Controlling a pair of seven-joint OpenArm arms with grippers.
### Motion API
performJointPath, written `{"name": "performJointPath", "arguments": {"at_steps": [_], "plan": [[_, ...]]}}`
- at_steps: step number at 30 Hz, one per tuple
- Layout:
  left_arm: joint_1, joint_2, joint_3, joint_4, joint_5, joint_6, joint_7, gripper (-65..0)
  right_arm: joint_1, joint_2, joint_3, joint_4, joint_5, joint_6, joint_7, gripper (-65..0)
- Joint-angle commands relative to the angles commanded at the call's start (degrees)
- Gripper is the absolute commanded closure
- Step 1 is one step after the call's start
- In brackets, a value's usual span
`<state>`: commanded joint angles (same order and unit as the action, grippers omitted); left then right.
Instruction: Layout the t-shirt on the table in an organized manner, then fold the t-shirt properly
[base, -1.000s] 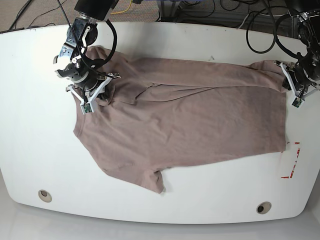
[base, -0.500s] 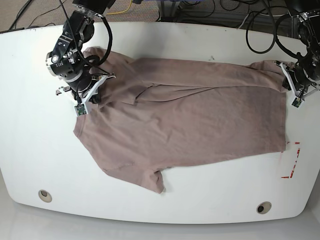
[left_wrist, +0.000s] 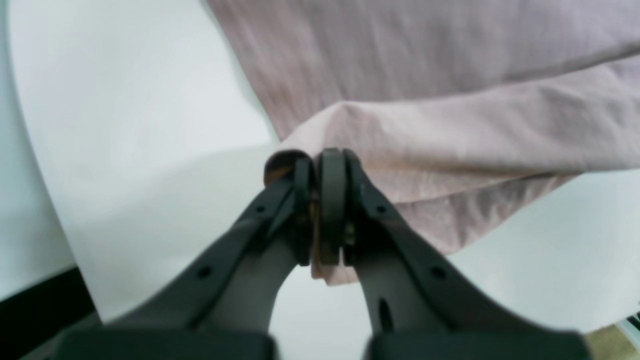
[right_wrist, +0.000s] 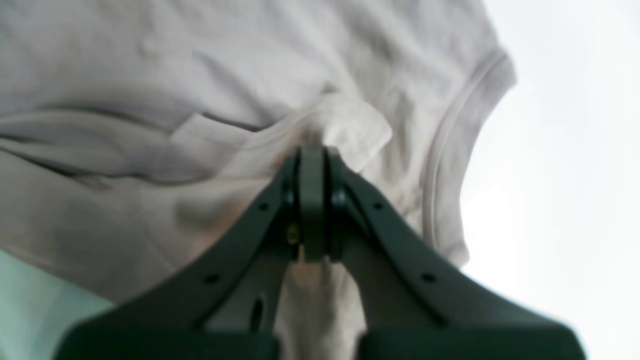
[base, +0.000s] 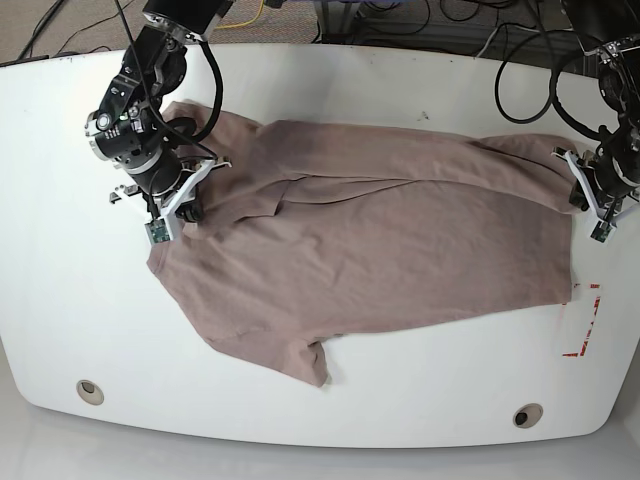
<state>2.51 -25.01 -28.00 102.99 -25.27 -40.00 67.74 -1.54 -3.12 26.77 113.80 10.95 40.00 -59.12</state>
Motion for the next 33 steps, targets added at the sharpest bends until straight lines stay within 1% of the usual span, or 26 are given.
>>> {"name": "performJointPath", "arguments": {"at_steps": [2, 6, 7, 10, 14, 16, 19, 21, 26, 29, 33], "plan": [[-1.3, 0.0, 0.2, 0.0, 0.0, 0.0, 0.0, -0.4, 0.4, 0.3, 0.0, 0.0, 0.0, 0.0, 0.0, 0.0], [-3.7, -0.6, 2.6, -0.1, 0.1, 0.0, 0.0, -0.4, 1.8, 2.2, 0.0, -0.2, 0.5, 0.0, -0.1, 0.0], [-4.0, -1.3, 3.2, -0.1, 0.1, 0.0, 0.0, -0.4, 2.0, 2.3, 0.0, -0.2, 0.4, 0.0, -0.1, 0.0], [-4.0, -1.9, 4.6, -0.2, 0.1, 0.0, -0.2, -0.4, 3.1, 2.4, -0.1, -0.2, 0.2, 0.0, -0.1, 0.0], [-4.0, -2.0, 5.6, -0.2, 0.1, 0.0, -0.3, -0.4, 4.4, 3.0, -0.1, -0.5, 0.1, 0.0, -0.1, 0.0], [-3.9, -2.0, 5.6, -0.2, 1.1, 0.0, -0.3, -0.4, 4.9, 3.5, -0.7, -0.9, 0.2, 0.0, -0.4, 0.0], [-4.0, -1.8, 5.7, -1.1, 4.1, 0.0, -0.4, -0.6, 5.3, 3.9, -3.0, -2.5, 0.1, 0.0, -0.5, 0.0], [-4.1, -1.8, 5.7, -2.9, 5.1, 0.0, -1.1, -0.6, 5.4, 3.9, -3.7, -3.3, 0.0, 0.0, -0.5, 0.0], [-4.1, -2.1, 5.8, -6.8, 5.5, 0.0, -5.0, -0.6, 5.4, 3.9, -3.9, -5.5, 0.0, 0.0, -0.3, 0.0], [-4.0, -3.3, 5.8, -7.9, 5.4, 0.0, -5.4, -0.6, 5.5, 3.9, -3.9, -6.4, 0.0, 0.0, -0.2, 0.0], [-3.9, -3.7, 6.6, -8.5, 5.3, 0.0, -5.5, -0.6, 5.2, 3.9, -3.9, -6.5, 0.0, 0.0, -0.2, 0.0]]}}
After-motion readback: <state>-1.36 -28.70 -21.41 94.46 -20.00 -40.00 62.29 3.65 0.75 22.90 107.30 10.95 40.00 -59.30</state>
